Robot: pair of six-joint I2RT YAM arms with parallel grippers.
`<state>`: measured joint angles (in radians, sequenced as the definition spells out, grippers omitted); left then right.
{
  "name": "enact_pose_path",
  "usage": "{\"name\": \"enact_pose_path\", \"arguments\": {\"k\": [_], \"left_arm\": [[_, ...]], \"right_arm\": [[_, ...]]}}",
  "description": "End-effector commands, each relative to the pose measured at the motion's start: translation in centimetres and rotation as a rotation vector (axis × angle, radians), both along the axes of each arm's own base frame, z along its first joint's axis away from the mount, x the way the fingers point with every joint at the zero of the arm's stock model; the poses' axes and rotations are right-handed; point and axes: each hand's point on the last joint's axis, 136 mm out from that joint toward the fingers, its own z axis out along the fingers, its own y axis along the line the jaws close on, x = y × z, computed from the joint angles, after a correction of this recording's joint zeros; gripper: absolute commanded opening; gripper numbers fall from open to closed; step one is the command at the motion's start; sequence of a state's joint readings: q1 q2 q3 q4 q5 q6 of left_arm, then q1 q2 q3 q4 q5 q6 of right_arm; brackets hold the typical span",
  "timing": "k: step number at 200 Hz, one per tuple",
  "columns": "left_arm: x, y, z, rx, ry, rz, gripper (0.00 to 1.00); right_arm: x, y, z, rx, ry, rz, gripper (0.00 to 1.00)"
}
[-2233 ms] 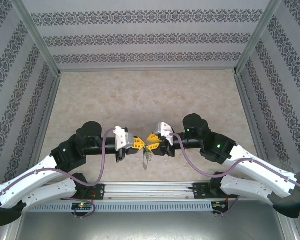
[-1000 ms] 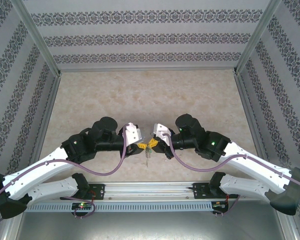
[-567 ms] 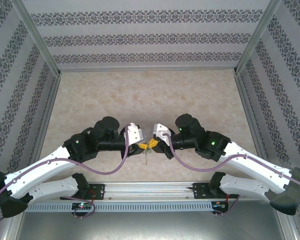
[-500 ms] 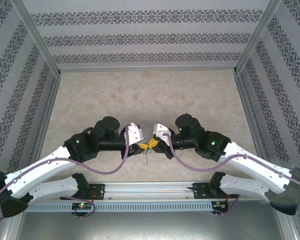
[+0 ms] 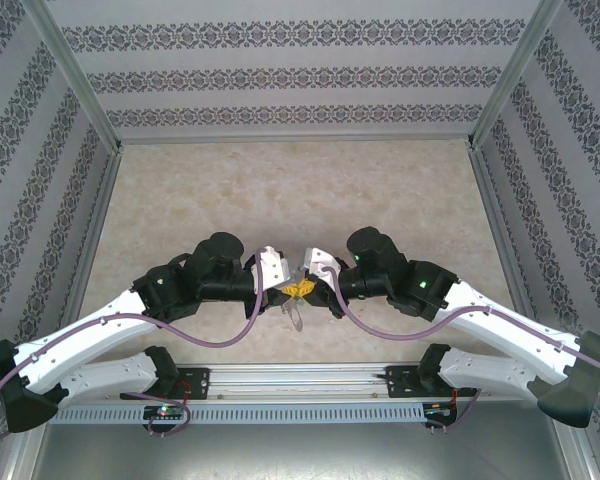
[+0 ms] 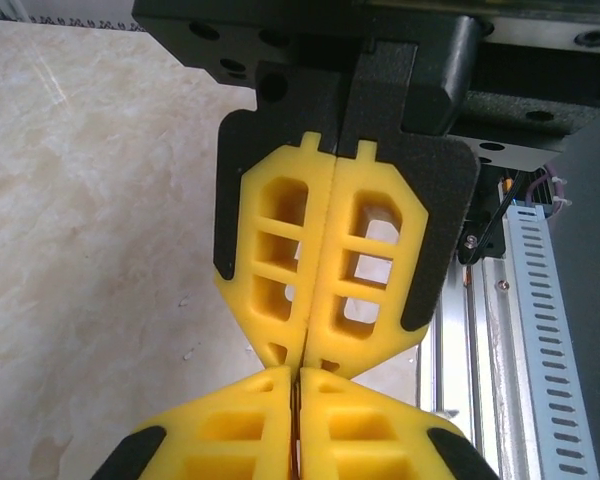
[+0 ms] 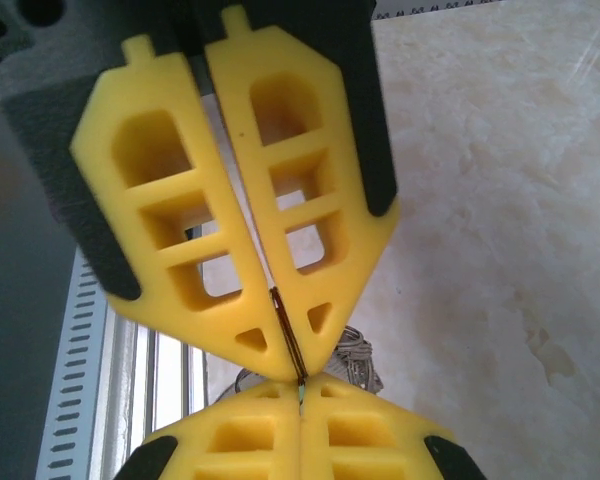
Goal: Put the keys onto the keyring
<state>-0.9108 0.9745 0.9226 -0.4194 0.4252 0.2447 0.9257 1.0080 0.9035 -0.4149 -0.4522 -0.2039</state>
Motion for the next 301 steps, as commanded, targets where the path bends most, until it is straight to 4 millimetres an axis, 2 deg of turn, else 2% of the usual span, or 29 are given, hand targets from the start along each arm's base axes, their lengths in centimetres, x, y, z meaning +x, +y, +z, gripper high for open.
{"name": "enact_pose_path", "arguments": {"k": [1, 19, 46, 100, 138, 175, 301], "left_arm": [[-0.2, -0.6, 1.3, -0.031, -0.029, -0.026, 0.01], [0.0, -0.4, 1.6, -0.033, -0.043, -0.01, 0.0], [-0.2, -0.2, 2.9, -0.081, -0.074, -0.011, 0.0], [-2.1, -0.1, 6.0, -0.269, -0.105, -0.076, 0.0], [-2.6, -0.7, 6.6, -0.358, -0.094, -0.107, 0.0], [-2.8, -0.9, 7.3, -0.412, -0.099, -0.119, 0.0], [-2.7, -1.4, 8.3, -0.508, -0.108, -0.129, 0.0]], "right_arm": [[-0.2, 0.7, 3.0, 0.08, -0.061, 0.032, 0.0], [-0.2, 0.6, 3.2, 0.089, -0.068, 0.025, 0.0], [-0.3, 0.4, 3.4, 0.105, -0.073, 0.023, 0.14], [-1.0, 0.3, 4.1, 0.139, -0.074, 0.045, 0.16], [-1.9, 0.1, 4.5, 0.178, -0.069, 0.083, 0.18], [-2.4, -0.4, 4.9, 0.201, -0.083, 0.086, 0.03], [-2.2, -0.2, 4.1, 0.182, -0.064, 0.082, 0.0]]}}
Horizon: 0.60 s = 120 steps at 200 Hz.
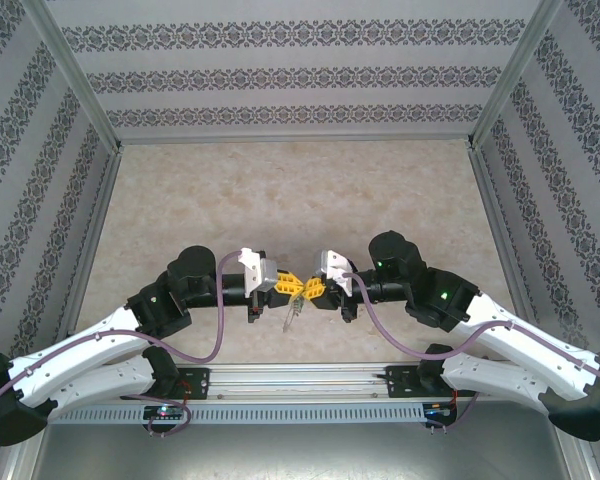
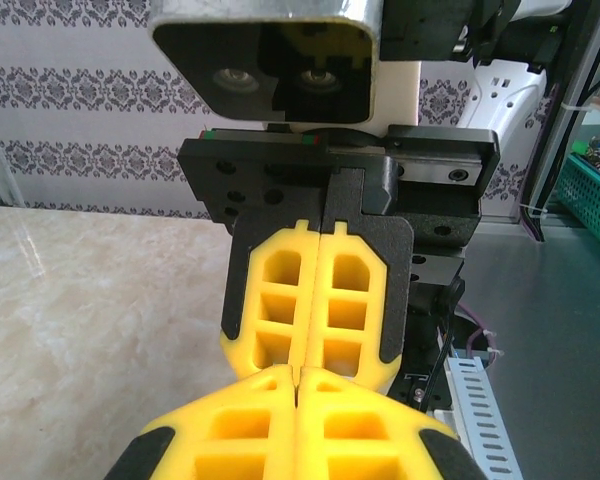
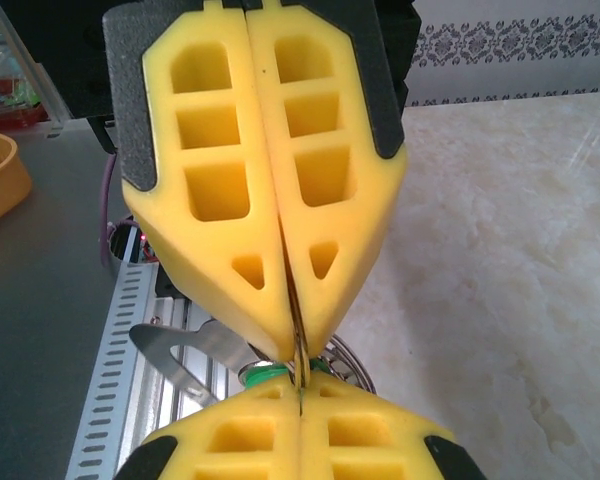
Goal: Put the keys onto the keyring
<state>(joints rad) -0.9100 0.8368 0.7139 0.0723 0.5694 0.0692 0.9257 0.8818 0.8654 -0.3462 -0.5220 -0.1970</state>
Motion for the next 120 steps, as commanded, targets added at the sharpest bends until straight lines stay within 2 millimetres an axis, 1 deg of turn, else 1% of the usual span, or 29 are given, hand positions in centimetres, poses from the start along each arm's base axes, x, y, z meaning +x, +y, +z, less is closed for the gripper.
{"name": "enact_pose_path", "arguments": {"k": [1, 8, 28, 45, 66, 75, 99, 120], "left_arm": [[-0.8, -0.3, 2.9, -0.111, -0.056, -0.041, 0.0], [-0.8, -0.4, 3.0, -0.116, -0.055, -0.044, 0.0], [-0.7, -0.6, 2.8, -0.123, -0.045, -0.05, 0.0], [-0.6, -0.7, 2.7, -0.126, -0.042, -0.048, 0.0], [-0.5, -0.6, 2.5, -0.123, -0.042, -0.04, 0.0], [-0.5, -0.5, 2.6, -0.123, -0.044, -0.038, 0.0], [-0.5, -0.2, 2.7, -0.124, -0.048, -0.028, 0.0], [-0.6, 0.0, 2.8, -0.123, -0.049, -0.029, 0.0]], "right_arm": [[-0.2, 0.7, 0.5, 0.034, -0.005, 0.025, 0.0], [-0.2, 0.7, 0.5, 0.033, -0.005, 0.022, 0.0], [0.0, 0.6, 0.6, 0.03, -0.008, 0.01, 0.04], [0.1, 0.3, 1.0, 0.036, -0.022, -0.004, 0.07], [0.2, -0.1, 1.5, 0.055, -0.045, -0.024, 0.15], [0.3, -0.3, 1.7, 0.064, -0.058, -0.04, 0.2], [0.4, -0.8, 2.2, 0.094, -0.081, -0.06, 0.31], [-0.1, -1.0, 2.8, 0.13, -0.095, -0.05, 0.36]]}}
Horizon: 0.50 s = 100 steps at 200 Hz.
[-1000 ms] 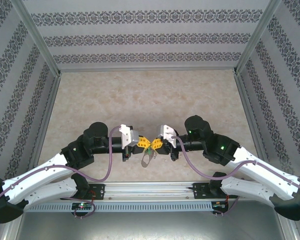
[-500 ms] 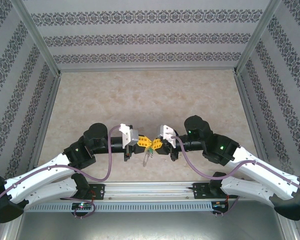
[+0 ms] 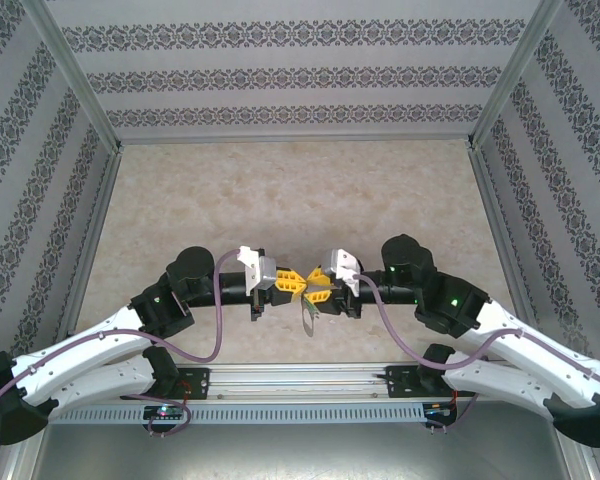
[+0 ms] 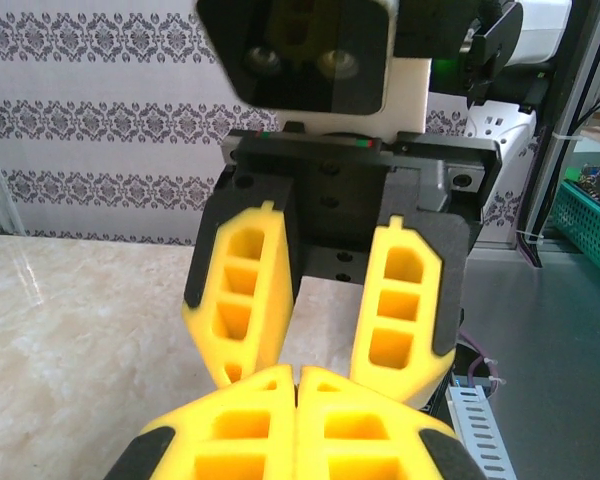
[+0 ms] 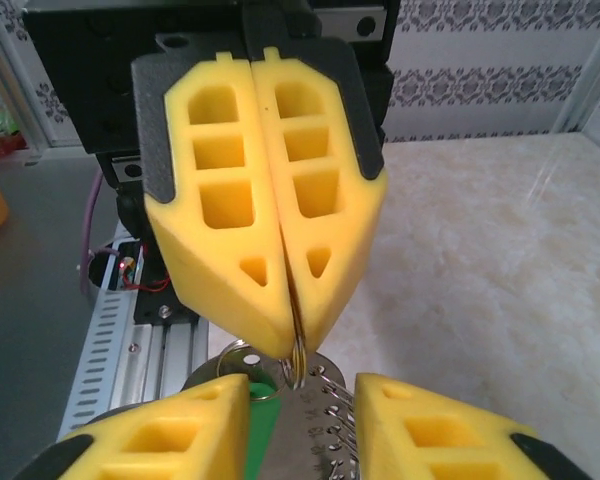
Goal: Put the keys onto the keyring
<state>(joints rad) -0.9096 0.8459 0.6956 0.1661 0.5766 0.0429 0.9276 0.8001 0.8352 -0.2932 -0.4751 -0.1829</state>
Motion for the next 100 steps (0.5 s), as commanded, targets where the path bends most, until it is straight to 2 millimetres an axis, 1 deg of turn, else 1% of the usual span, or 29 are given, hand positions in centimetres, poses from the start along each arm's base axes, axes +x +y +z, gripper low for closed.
{"name": "enact_pose_path", "arguments": {"k": [1, 38, 63, 78, 100], "left_arm": [[-0.7, 0.3, 1.81, -0.065, -0.034, -0.023, 0.0], [-0.97, 0.21, 2.05, -0.07, -0.033, -0.04, 0.0], [-1.03, 0.13, 2.09, -0.075, -0.033, -0.047, 0.0], [-1.06, 0.12, 2.02, -0.076, -0.034, -0.049, 0.0], [-1.09, 0.08, 1.91, -0.075, -0.031, -0.051, 0.0]], "right_arm": [[-0.19, -0.1, 0.97, 0.056, -0.033, -0.002, 0.36], [-0.42, 0.0, 1.04, 0.063, -0.027, 0.011, 0.36], [-0.18, 0.26, 0.73, 0.055, -0.017, 0.008, 0.31], [-0.17, 0.4, 0.91, 0.067, -0.017, 0.011, 0.3], [-0.21, 0.7, 0.92, 0.073, -0.01, 0.023, 0.25]]}}
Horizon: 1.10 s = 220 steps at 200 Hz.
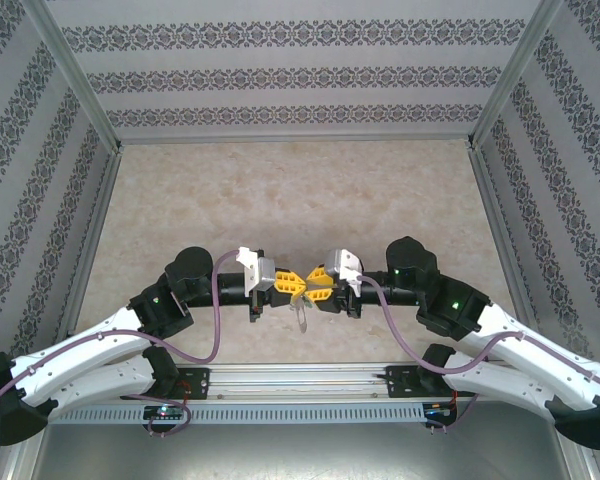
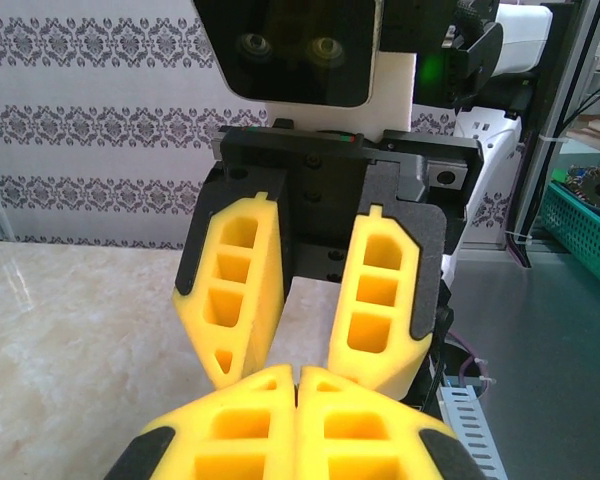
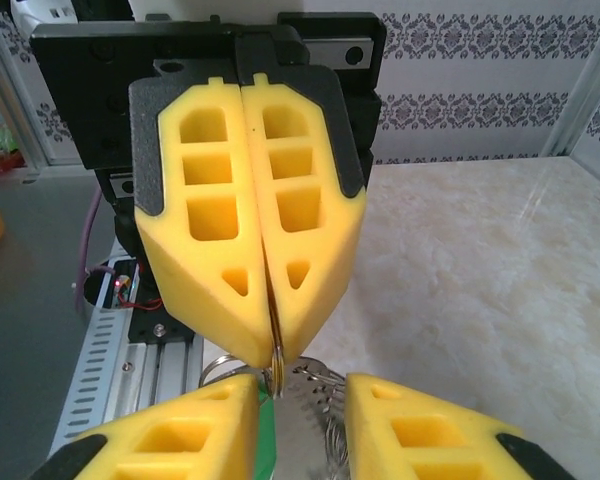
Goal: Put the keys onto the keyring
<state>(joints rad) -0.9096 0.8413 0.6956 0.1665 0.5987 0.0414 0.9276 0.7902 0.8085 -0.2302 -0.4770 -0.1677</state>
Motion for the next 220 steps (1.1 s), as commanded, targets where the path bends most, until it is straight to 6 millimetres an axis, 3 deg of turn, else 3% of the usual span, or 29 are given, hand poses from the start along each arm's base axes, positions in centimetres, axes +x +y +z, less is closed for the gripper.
{"name": "enact_pose_path", "arguments": {"k": [1, 39, 59, 101, 142, 220], "left_arm": [[-0.6, 0.1, 1.8, -0.07, -0.03, -0.029, 0.0], [-0.5, 0.2, 1.8, -0.054, -0.035, -0.017, 0.0], [0.2, 0.7, 1.3, 0.008, -0.047, 0.035, 0.0], [2.2, 3.2, 0.4, 0.207, -0.083, 0.208, 0.28], [2.5, 3.2, -1.6, 0.349, -0.044, 0.2, 0.28], [2.4, 1.8, -3.6, 0.422, -0.012, 0.135, 0.33]], "right_arm": [[-0.3, 0.5, 0.5, 0.033, 0.002, 0.026, 0.24], [-0.3, 0.9, 0.0, 0.003, 0.017, 0.04, 0.0], [-0.1, 0.7, 0.2, 0.0, 0.005, 0.023, 0.0], [1.8, 0.1, -0.7, -0.067, -0.011, -0.082, 0.0], [2.5, 0.7, -1.6, -0.115, 0.004, -0.091, 0.0], [3.0, 1.2, -2.4, -0.158, 0.011, -0.088, 0.0]]}}
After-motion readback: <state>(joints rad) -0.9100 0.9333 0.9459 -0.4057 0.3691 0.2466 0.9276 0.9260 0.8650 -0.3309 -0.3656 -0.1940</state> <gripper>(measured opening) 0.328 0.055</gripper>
